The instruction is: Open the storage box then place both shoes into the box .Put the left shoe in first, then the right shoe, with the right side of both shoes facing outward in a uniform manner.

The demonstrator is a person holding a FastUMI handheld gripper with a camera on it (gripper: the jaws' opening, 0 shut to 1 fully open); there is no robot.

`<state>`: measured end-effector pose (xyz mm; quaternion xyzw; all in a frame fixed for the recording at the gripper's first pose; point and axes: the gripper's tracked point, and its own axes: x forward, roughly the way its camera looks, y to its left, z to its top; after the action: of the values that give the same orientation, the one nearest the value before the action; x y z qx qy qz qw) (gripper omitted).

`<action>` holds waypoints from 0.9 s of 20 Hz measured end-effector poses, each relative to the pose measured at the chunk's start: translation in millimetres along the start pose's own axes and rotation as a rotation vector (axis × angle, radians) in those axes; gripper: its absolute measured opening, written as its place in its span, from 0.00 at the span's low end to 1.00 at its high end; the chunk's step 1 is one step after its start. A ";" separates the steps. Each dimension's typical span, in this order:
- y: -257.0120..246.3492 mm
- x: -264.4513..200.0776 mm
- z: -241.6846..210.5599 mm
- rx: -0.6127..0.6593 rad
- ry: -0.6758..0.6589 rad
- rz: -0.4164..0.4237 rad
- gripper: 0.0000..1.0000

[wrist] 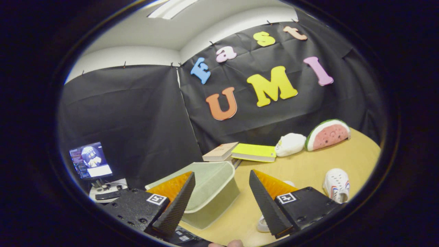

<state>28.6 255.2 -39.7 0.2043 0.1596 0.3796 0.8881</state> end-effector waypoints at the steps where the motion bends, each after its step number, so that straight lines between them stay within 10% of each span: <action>1: 3.7 6.5 -6.3 0.046 0.020 0.044 1.00; 18: 26.8 66.3 -59.3 0.592 0.307 0.295 0.99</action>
<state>30.1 335.4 -86.6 0.4140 0.3627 0.4671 0.6920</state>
